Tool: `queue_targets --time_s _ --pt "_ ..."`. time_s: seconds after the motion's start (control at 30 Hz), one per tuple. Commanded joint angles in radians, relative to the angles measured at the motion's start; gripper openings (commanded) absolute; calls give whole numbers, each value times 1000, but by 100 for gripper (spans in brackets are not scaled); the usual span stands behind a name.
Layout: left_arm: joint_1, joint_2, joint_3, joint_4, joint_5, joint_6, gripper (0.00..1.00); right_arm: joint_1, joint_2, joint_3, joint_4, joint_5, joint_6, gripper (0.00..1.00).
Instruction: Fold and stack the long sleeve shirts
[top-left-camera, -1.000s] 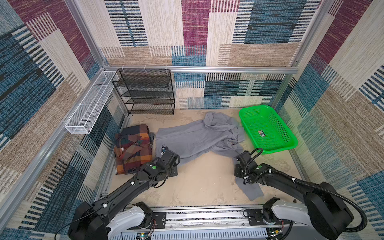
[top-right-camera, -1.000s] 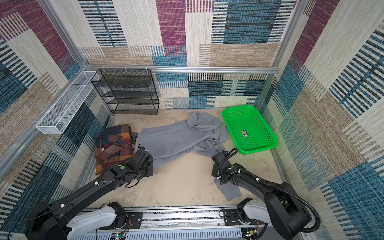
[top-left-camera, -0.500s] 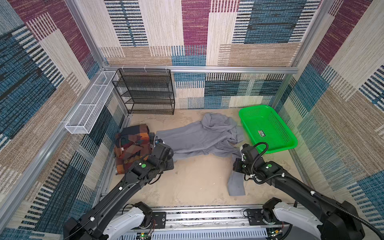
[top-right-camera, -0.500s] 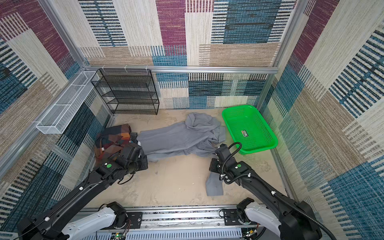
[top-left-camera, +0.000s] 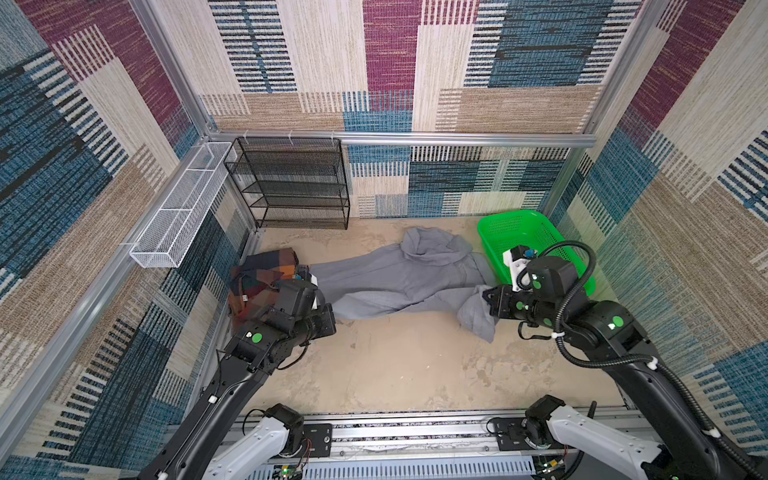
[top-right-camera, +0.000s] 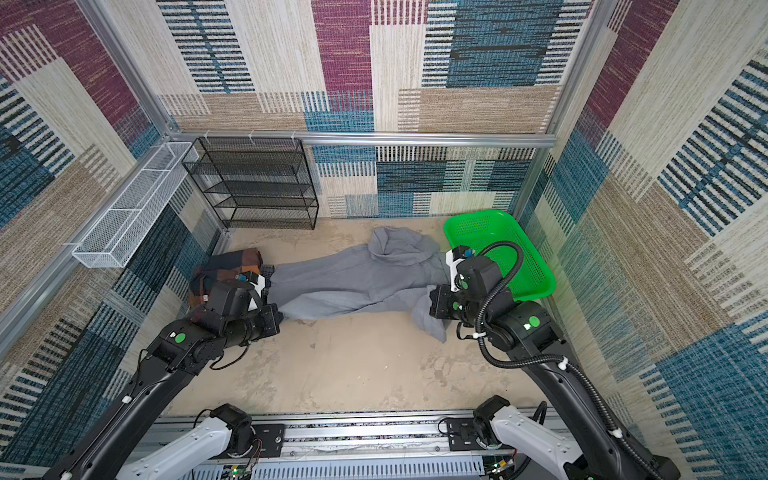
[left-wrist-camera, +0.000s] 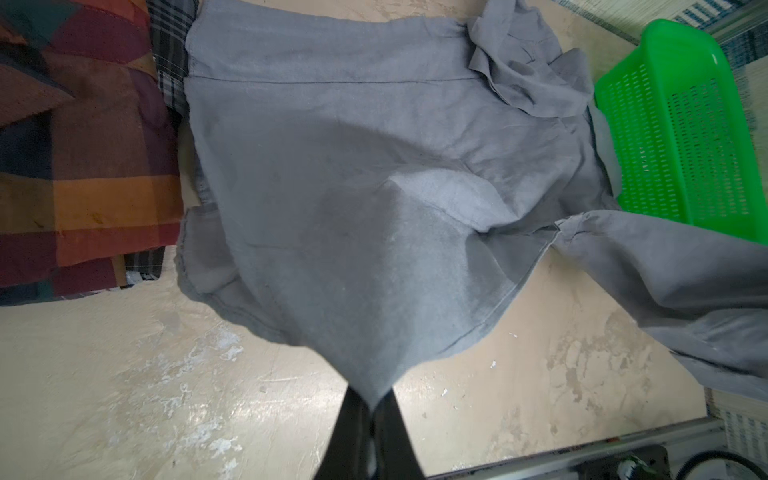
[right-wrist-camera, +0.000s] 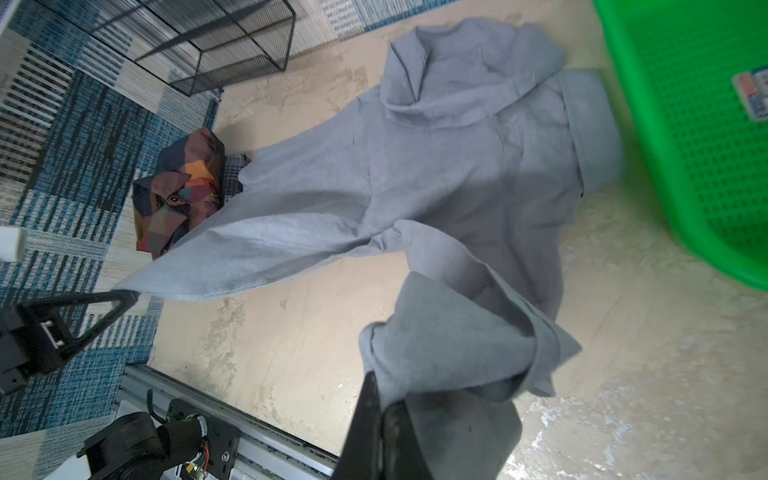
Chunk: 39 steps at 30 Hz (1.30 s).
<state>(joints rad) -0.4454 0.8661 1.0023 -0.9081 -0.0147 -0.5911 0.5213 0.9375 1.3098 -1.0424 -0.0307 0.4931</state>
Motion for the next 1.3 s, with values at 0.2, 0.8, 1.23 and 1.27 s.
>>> queue_targets --time_s 0.2,0.8,1.23,1.27 --pt "1 -92 -56 -130 101 -9 0 0 50 255 -254 61 -122 0" --pt "-36 -195 -222 -281 231 -124 0 0 59 296 -197 130 -147 0" --pt "-70 -113 -263 -229 224 -163 0 0 143 213 -26 177 -187 0" --pt "-71 -89 -265 -215 235 -161 0 0 155 215 -13 171 -191 0"
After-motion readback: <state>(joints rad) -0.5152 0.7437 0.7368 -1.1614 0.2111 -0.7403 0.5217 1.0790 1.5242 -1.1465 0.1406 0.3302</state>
